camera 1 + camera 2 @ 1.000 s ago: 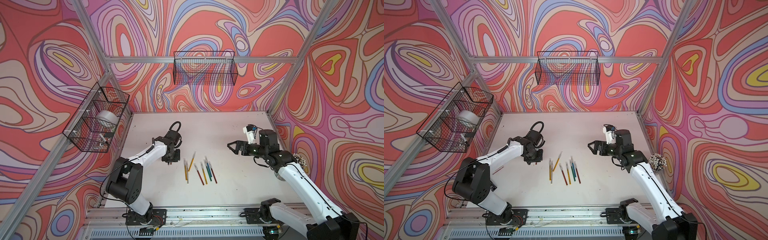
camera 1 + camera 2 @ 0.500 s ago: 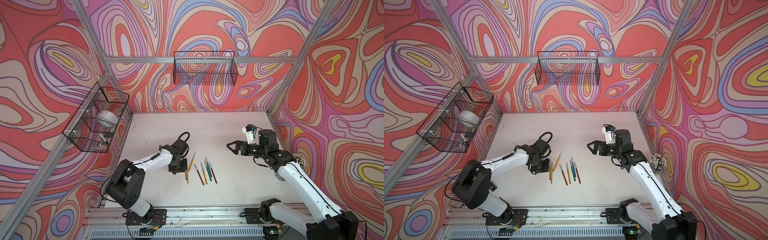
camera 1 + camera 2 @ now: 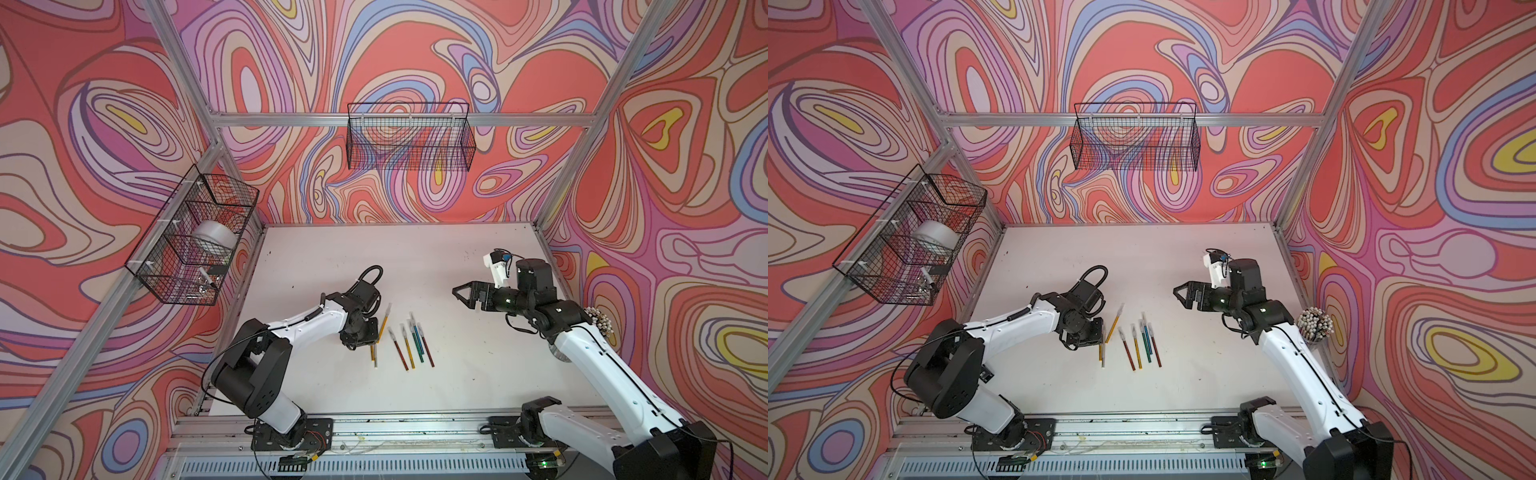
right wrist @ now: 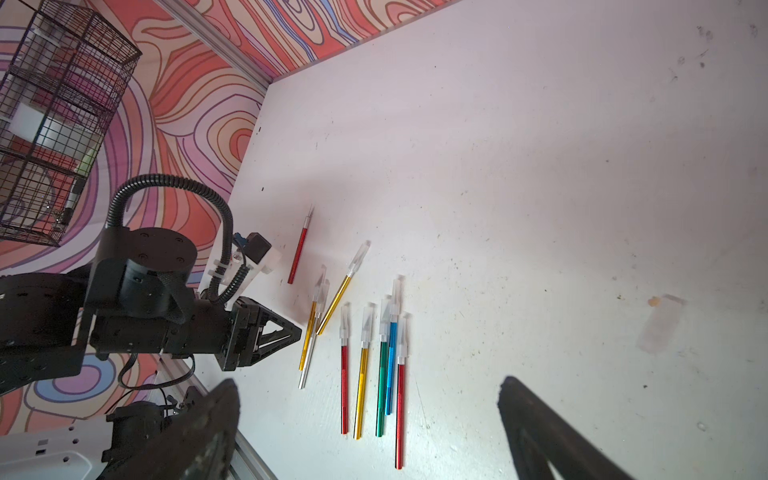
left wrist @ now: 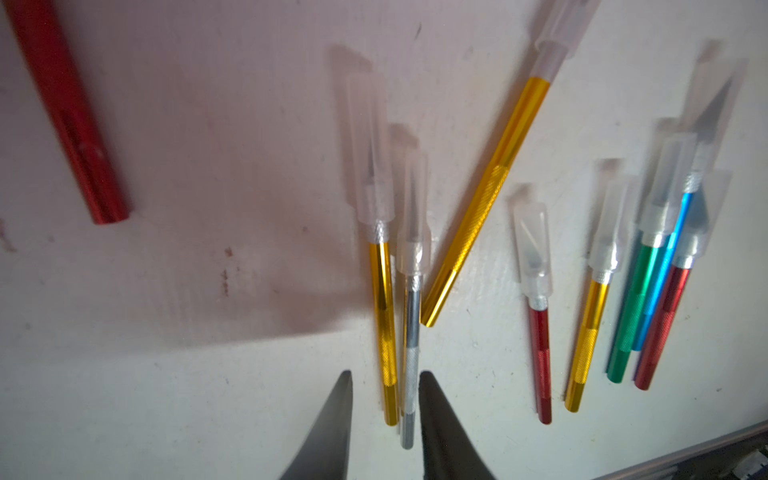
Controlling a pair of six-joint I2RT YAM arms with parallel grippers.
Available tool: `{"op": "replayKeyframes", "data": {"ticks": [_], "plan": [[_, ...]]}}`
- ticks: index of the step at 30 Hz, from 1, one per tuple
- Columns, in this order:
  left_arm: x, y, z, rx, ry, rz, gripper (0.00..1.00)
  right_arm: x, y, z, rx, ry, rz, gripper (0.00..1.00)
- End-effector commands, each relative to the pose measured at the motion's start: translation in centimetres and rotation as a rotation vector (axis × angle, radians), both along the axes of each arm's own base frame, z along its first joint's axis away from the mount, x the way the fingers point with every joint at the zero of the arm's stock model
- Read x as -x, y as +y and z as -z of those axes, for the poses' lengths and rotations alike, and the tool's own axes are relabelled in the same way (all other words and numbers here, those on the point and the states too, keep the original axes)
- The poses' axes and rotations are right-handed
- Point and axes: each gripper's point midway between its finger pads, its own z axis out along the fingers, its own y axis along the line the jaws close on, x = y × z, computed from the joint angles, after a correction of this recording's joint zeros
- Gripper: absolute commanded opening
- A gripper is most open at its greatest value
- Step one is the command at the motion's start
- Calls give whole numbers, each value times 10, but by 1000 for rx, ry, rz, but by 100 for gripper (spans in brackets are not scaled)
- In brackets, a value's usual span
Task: Remove protective caps from carving knives
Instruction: Pick up the carving knife from the center of the board.
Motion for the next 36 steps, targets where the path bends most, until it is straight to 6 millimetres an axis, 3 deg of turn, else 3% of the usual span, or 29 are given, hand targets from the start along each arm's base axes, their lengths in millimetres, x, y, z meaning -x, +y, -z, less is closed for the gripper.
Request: {"op": "replayKeyframes", "data": {"ticks": [1,14,36], "plan": [[1,3,6,-32,16,-13,28,0,2,-5,-7,-20,-8,98],[3,-1,16,-54,30,-3,25,0,1,-1,-4,-15,-5,98],[7,17,29,-270,45,48,19,0,-1,-2,4,-11,8,98]]}}
